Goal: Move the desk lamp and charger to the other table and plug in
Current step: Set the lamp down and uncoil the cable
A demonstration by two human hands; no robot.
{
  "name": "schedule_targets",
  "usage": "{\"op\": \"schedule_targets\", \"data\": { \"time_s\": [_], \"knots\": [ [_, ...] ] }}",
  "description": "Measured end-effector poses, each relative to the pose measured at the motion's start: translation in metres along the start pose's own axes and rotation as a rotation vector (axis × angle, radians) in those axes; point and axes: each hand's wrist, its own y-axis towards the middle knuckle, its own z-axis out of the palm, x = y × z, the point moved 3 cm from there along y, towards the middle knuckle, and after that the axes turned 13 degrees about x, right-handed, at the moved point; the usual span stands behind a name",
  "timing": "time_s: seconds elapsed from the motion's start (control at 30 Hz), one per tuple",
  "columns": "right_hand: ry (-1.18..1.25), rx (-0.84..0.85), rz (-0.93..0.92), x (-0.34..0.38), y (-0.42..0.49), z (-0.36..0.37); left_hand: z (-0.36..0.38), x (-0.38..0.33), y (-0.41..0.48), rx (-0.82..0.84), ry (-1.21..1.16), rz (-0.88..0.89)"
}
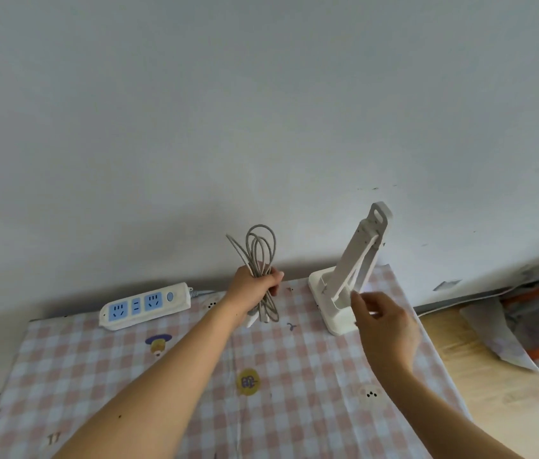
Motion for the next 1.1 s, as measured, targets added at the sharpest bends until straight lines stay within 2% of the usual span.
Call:
{"op": "schedule_targets", "data": {
  "time_s": [0.1, 0.2, 0.27, 0.37, 0.47, 0.57, 0.67, 0.77, 0.93, 1.1],
  "knots": [
    [0.082, 0.085, 0.036, -0.016, -0.007, 0.013, -0.005, 0.010, -0.006, 0.016, 0.214, 0.019],
    [0.103, 0.256, -0.005, 0.000, -0.004, 0.034, -0.006, 0.019, -0.010, 0.043, 0.405, -0.008],
    [0.146, 0.333, -0.055, 0.015, -0.004, 0.049, -0.005, 0.025, -0.013, 0.051, 0.655, -0.037],
    [0.189, 0.342, -0.091, 0.029, -0.003, 0.065, -0.006, 0.033, -0.018, 0.054, 0.980, -0.021],
    [0.283, 0.397, -0.051, 0.033, -0.004, 0.076, -0.010, 0.044, -0.021, 0.083, 1.116, -0.042],
    [0.287, 0.606, -0.029, 0.033, -0.011, 0.087, -0.010, 0.055, -0.025, 0.145, 1.206, -0.068],
    [0.223, 0.764, 0.043, 0.033, -0.016, 0.099, -0.010, 0.068, -0.029, 0.212, 1.179, -0.108],
    [0.207, 0.798, 0.097, 0.033, -0.016, 0.104, -0.012, 0.079, -0.032, 0.253, 1.086, -0.142],
    [0.119, 0.717, 0.059, 0.032, -0.015, 0.107, -0.016, 0.086, -0.030, 0.337, 1.009, -0.164],
    [-0.105, 0.546, -0.064, 0.037, -0.010, 0.103, -0.035, 0.075, -0.033, 0.369, 0.891, -0.160]
  ]
}}
